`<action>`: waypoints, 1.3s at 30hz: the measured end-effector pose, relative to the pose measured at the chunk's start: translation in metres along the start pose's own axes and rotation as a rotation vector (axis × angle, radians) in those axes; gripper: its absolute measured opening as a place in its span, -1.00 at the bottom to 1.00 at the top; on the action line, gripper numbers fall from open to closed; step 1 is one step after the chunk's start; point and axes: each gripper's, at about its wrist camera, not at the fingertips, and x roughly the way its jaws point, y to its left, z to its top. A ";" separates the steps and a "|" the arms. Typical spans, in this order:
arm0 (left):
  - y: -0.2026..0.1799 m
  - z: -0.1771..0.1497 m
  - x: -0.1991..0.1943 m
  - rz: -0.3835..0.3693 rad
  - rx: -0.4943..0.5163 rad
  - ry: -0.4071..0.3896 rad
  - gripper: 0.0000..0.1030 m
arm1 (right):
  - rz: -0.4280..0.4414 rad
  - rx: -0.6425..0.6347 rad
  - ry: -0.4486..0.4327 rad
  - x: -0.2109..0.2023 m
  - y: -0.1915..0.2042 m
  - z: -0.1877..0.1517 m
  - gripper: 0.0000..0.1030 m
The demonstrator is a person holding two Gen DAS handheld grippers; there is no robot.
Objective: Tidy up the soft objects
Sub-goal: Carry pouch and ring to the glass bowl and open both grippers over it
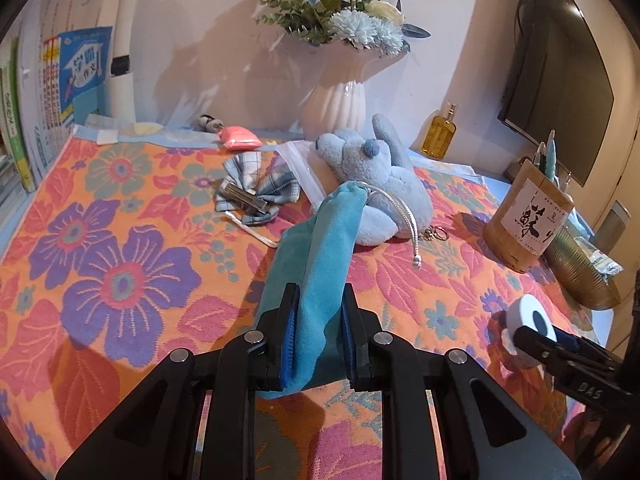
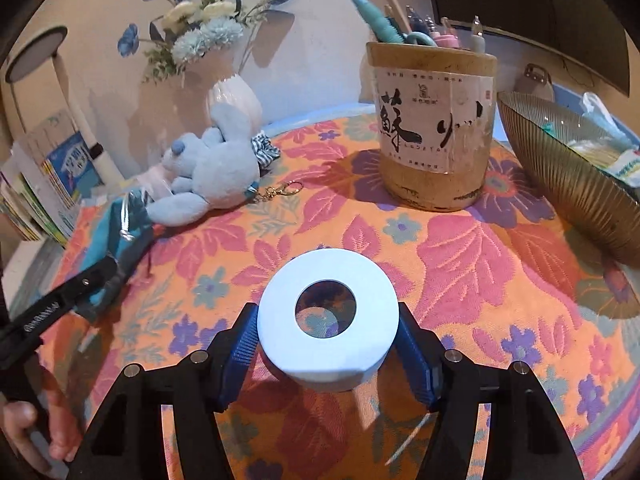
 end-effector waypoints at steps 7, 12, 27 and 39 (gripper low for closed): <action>-0.016 -0.003 -0.014 -0.087 0.019 0.043 -0.69 | 0.027 0.036 -0.067 -0.037 -0.019 0.012 0.25; -0.073 0.028 -0.057 -0.233 0.073 -0.072 -0.69 | 0.056 0.096 -0.167 -0.083 -0.044 0.032 0.25; -0.313 0.095 -0.027 -0.481 0.341 -0.015 -0.69 | -0.204 0.339 -0.393 -0.173 -0.204 0.085 0.27; -0.391 0.088 0.056 -0.377 0.490 0.090 0.70 | -0.198 0.551 -0.199 -0.120 -0.298 0.111 0.40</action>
